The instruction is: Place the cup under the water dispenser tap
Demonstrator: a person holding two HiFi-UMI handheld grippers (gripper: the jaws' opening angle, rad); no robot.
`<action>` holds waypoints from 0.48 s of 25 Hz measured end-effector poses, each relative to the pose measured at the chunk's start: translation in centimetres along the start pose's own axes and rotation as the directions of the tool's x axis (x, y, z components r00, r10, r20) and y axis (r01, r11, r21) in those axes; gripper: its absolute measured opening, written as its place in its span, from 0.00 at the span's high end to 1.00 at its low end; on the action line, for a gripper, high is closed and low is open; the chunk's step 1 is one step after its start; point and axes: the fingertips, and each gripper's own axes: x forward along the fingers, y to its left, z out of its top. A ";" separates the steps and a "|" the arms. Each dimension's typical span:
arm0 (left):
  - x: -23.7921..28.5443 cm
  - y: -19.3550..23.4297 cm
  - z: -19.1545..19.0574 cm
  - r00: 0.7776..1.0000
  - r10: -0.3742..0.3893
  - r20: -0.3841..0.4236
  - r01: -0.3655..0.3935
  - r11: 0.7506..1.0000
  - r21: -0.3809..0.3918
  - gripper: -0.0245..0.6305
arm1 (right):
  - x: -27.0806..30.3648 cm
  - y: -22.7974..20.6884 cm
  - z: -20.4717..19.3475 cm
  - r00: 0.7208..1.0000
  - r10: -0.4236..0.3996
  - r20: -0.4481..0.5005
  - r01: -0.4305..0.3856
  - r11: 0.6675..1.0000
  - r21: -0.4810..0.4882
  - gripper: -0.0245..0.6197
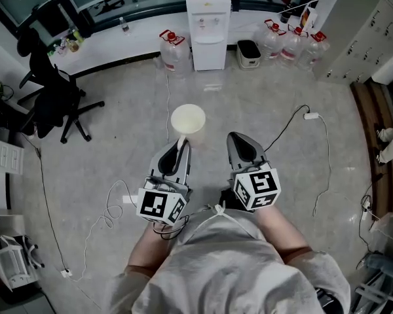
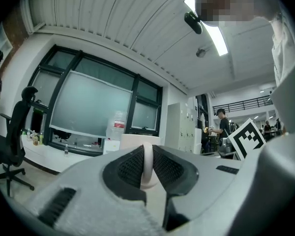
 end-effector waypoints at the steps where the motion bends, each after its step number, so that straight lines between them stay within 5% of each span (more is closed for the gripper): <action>1: 1.1 0.0 0.0 1.000 0.011 -0.002 -0.011 1.000 0.003 0.88 | 0.7 -1.0 0.3 1.000 0.008 0.000 -0.008 1.000 0.004 0.92; 12: 16.1 -1.7 -0.5 0.996 0.084 0.007 -0.083 0.994 -0.065 0.88 | 6.9 -15.4 3.8 0.998 0.060 -0.025 -0.060 0.998 0.000 0.92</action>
